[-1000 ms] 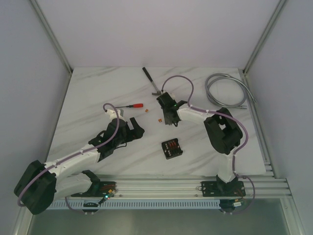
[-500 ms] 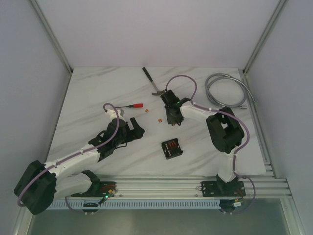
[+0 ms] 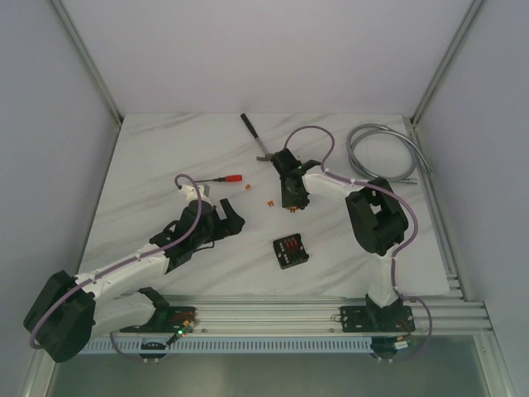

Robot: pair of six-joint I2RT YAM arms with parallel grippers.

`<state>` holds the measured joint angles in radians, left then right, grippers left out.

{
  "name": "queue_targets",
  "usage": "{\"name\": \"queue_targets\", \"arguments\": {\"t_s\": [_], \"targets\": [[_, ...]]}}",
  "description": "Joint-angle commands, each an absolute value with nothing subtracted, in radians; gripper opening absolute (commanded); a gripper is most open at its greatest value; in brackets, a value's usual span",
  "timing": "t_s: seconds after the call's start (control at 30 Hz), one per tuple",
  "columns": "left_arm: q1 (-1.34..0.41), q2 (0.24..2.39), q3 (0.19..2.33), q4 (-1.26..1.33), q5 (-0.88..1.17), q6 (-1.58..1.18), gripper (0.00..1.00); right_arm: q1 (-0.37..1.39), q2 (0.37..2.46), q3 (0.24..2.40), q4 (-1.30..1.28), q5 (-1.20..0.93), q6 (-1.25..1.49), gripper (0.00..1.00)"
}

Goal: Snap on the fuse box
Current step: Pick up the fuse from the center of the board.

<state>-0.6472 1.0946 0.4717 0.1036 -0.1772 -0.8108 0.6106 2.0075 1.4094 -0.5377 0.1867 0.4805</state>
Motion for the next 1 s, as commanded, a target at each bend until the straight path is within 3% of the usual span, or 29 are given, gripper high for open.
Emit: {"name": "queue_targets", "arguments": {"t_s": [0.0, 0.23, 0.53, 0.97], "targets": [[-0.641, 1.101, 0.489, 0.103, -0.162, -0.806, 1.0, 0.611, 2.092, 1.419, -0.592, 0.163, 0.553, 0.37], [-0.641, 1.096, 0.489, 0.103, -0.163, -0.808, 1.0, 0.611, 2.099, 1.418, -0.588, 0.169, 0.584, 0.37], [-0.641, 1.123, 0.493, 0.118, -0.123, -0.81, 1.0, 0.619, 2.077, 1.406, -0.581, 0.221, 0.585, 0.23], [-0.66, 1.166, 0.477, 0.261, -0.123, -0.825, 0.94, 0.673, 1.846, 1.303, -0.423, 0.195, 0.632, 0.2]]}}
